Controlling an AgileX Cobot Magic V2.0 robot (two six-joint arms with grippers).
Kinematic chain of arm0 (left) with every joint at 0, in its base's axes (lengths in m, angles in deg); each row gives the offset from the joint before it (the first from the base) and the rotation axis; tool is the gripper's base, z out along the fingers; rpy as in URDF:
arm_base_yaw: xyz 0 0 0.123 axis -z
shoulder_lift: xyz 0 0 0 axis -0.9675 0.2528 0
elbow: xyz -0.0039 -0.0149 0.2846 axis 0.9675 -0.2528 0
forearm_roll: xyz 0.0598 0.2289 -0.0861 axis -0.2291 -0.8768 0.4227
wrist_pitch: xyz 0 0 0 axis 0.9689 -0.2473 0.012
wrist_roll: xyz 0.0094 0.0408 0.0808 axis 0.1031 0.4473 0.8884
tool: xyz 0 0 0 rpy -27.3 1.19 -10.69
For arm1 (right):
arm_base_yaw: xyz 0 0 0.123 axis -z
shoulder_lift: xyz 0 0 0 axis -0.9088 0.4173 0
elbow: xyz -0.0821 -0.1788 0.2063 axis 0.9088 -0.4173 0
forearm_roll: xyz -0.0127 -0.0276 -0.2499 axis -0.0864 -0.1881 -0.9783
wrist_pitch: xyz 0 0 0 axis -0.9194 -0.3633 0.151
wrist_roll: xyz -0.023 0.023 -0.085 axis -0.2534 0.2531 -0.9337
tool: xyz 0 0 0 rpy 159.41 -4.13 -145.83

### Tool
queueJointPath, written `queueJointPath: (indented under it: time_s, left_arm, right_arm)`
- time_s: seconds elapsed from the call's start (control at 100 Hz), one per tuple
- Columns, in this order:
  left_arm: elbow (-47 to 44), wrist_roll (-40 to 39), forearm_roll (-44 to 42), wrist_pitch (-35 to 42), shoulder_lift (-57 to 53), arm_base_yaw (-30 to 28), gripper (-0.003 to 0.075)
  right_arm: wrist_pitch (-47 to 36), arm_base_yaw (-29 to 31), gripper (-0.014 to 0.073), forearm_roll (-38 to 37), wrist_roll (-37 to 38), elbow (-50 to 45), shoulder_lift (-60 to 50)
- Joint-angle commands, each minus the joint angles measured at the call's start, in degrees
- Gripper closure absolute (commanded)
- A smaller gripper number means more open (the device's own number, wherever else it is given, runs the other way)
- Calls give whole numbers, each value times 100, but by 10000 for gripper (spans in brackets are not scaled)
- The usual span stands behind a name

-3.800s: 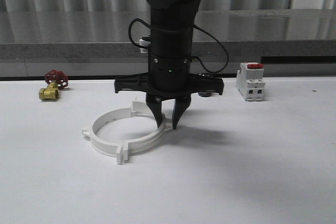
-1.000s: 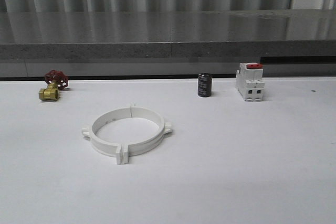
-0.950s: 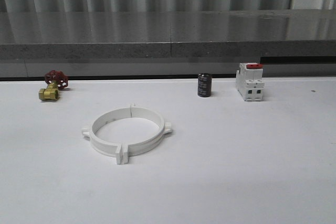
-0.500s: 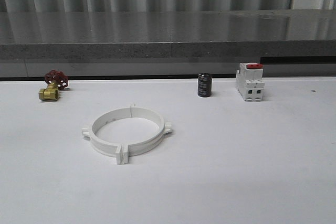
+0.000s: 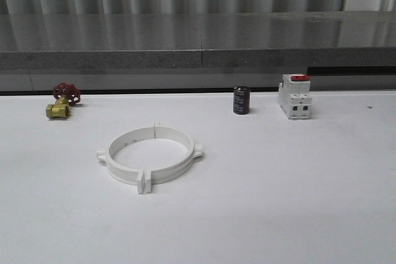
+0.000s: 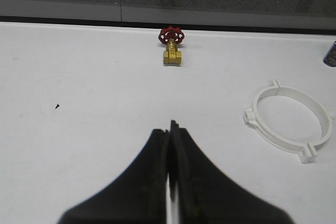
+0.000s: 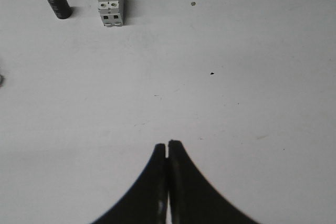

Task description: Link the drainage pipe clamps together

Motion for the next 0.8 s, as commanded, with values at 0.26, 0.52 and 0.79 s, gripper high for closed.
queueJointPath:
  time_s: [0.26, 0.52, 0.79]
  left_arm:
    - [156, 6, 30, 453, 48, -10, 741]
    - [156, 6, 30, 453, 48, -10, 741]
    - [156, 6, 30, 453, 48, -10, 741]
  right_arm:
    - [-352, 25, 661, -44, -44, 128, 11]
    - [-1594, -3, 661, -159, -44, -357, -457]
    - [-3946, -29, 661, -159, -44, -2172, -1471]
